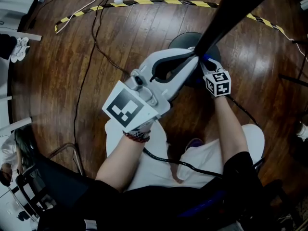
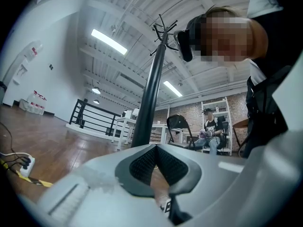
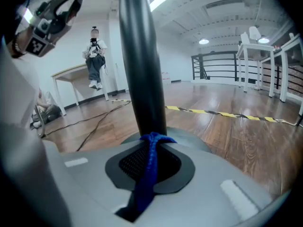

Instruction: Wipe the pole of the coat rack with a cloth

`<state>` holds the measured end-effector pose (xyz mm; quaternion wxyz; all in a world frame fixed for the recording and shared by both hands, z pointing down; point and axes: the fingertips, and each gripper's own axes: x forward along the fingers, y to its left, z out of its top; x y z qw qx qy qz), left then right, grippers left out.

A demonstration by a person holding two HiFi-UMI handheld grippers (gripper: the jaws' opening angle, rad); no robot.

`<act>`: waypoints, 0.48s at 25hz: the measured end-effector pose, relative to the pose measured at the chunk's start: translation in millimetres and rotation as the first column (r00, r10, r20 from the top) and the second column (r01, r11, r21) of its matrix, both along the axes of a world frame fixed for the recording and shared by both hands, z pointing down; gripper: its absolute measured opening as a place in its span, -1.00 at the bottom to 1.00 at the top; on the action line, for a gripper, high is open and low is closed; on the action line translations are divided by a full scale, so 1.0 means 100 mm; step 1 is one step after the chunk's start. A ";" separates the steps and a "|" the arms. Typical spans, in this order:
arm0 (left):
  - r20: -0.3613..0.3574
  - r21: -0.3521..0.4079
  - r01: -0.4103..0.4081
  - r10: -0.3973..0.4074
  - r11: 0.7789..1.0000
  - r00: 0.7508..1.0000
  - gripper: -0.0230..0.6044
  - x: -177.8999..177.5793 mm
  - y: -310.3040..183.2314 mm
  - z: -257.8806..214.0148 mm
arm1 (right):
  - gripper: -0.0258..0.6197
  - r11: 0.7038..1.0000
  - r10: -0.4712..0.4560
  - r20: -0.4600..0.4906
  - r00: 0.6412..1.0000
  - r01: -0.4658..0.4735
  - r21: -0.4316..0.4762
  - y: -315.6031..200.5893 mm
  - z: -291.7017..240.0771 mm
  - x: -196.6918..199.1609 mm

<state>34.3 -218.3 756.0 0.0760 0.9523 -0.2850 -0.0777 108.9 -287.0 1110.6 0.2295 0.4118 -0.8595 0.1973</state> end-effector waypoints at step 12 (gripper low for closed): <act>-0.009 -0.061 0.041 -0.042 0.997 0.999 -0.91 -0.05 -0.10 0.15 | -0.85 0.954 -0.183 0.074 0.980 0.159 0.253 0.31 -1.34 -0.13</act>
